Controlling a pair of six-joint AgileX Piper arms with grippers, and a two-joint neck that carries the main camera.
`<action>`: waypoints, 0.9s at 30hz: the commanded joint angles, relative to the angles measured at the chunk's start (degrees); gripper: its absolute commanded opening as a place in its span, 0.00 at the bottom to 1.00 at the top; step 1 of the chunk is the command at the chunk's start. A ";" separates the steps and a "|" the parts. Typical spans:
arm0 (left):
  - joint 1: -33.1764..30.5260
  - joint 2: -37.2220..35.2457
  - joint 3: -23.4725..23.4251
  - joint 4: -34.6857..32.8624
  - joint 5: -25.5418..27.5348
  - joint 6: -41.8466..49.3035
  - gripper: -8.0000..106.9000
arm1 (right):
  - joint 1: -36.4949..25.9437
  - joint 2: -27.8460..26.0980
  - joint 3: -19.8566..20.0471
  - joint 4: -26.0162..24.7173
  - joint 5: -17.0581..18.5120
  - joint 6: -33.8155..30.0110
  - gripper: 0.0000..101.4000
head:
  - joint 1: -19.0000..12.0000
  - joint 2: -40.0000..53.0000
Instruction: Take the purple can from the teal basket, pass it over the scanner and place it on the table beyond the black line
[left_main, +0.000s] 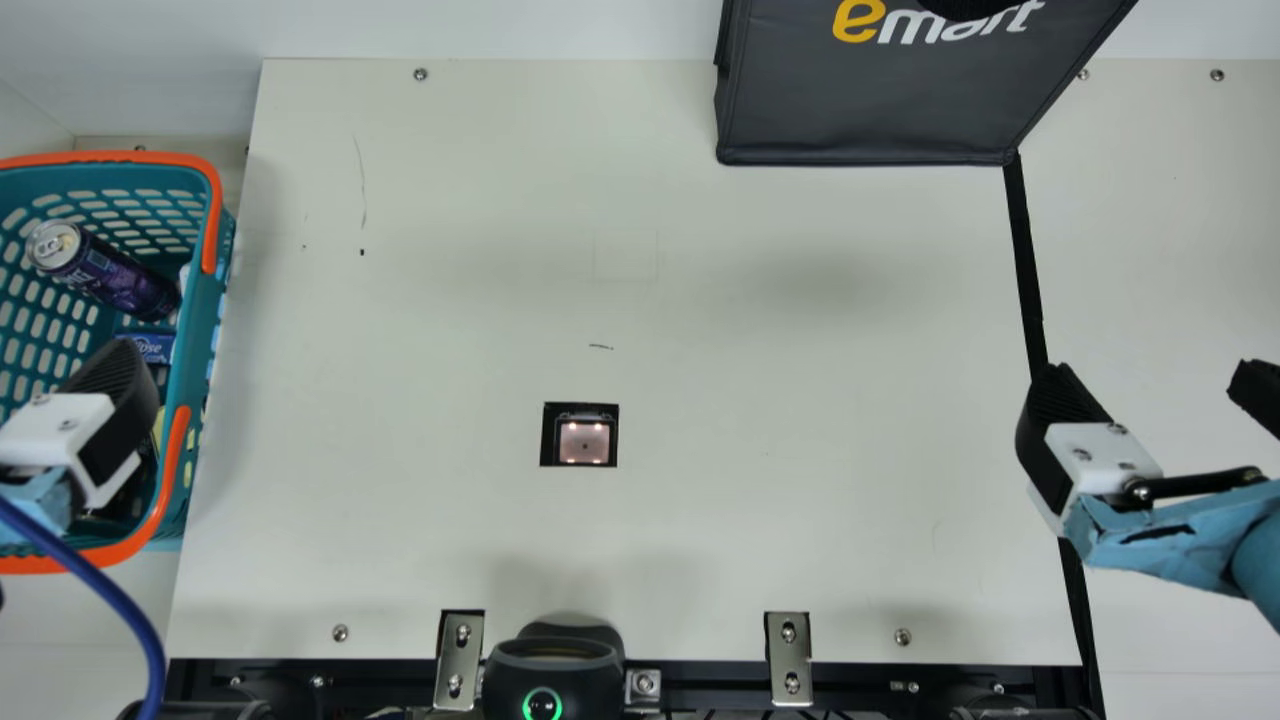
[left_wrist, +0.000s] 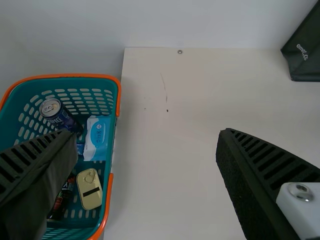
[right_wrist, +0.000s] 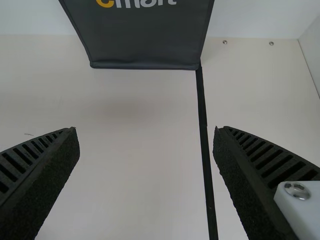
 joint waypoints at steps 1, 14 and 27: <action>0.00 0.00 0.00 0.00 0.00 0.00 0.85 | 0.00 0.00 0.00 0.00 0.00 0.00 0.94 | -1.66 1.43; 0.00 0.00 0.00 0.00 0.00 0.00 0.85 | 0.00 0.00 0.00 0.00 0.00 0.00 0.94 | -1.66 18.80; 0.00 0.00 0.00 0.00 0.00 0.00 0.85 | 0.00 0.00 0.00 0.00 0.06 0.00 0.94 | -1.66 20.09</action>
